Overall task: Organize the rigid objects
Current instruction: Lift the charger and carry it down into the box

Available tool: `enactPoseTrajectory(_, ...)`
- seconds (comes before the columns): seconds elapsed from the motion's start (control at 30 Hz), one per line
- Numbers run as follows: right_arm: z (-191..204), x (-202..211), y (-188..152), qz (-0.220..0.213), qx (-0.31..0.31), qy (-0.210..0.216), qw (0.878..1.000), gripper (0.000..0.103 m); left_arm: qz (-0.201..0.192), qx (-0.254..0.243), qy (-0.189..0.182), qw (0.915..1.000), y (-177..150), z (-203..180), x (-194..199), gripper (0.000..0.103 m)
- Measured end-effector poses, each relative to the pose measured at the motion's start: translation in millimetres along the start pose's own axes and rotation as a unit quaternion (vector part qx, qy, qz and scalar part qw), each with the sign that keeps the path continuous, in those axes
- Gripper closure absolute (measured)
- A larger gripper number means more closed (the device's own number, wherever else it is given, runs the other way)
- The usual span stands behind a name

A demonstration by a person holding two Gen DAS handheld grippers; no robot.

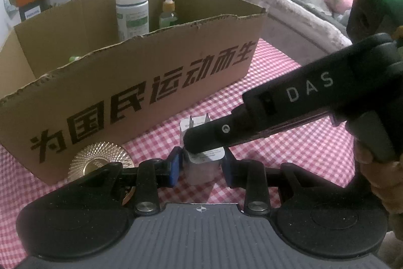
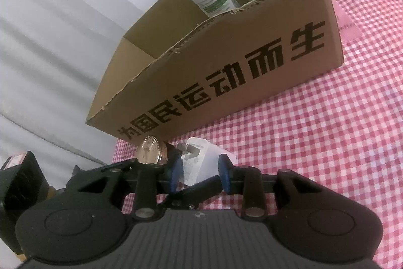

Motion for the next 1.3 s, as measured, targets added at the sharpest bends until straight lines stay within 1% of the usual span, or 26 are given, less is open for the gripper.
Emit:
enactPoseTrajectory(0.1,-2,-4,1,-0.001,-0.008,0.006,1.000,0.064,-0.002,-0.002,0.006,1.0000,1,-1,0,0.073)
enactPoseTrajectory(0.3,1,0,-2,-0.005,0.000,0.001,1.000,0.067,-0.014,0.012,0.002,0.9998,1,2,7,0.076)
enactPoseTrajectory(0.47,6,9,-4,-0.013,0.005,0.001,1.000,0.067,-0.030,0.009,0.004,0.9995,5,-1,17,0.076)
enactPoseTrajectory(0.6,18,22,-3,-0.027,0.019,0.004,0.999,0.067,-0.059,0.000,0.008,0.9982,13,-4,37,0.076)
enactPoseTrajectory(0.73,39,43,3,-0.053,0.045,0.012,0.998,0.067,-0.096,-0.009,0.017,0.9952,29,-6,61,0.076)
enactPoseTrajectory(0.87,62,63,18,-0.081,0.079,0.022,0.993,0.067,-0.130,-0.017,0.028,0.9910,53,-4,79,0.076)
enactPoseTrajectory(0.93,74,70,30,-0.094,0.096,0.027,0.991,0.067,-0.140,-0.013,0.028,0.9896,66,0,82,0.076)
enactPoseTrajectory(1.03,83,75,51,-0.104,0.113,0.032,0.988,0.067,-0.143,0.000,0.022,0.9895,87,11,79,0.076)
enactPoseTrajectory(1.1,86,74,65,-0.104,0.119,0.035,0.987,0.066,-0.135,0.018,0.016,0.9905,99,20,71,0.076)
enactPoseTrajectory(1.2,81,62,88,-0.092,0.109,0.037,0.989,0.066,-0.114,0.032,0.015,0.9929,111,32,53,0.076)
enactPoseTrajectory(1.3,69,47,109,-0.069,0.091,0.035,0.993,0.066,-0.080,0.045,0.010,0.9957,119,43,29,0.076)
Point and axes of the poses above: each gripper's, at about its wrist camera, not at the fingertips, and x roughly against the way its jaws point, z to its left, y to its top, the point moved 3 cm from there along -x, roughly the way its jaws point, and after that the axes turned 1 degree about z, right-handed, at the moved point
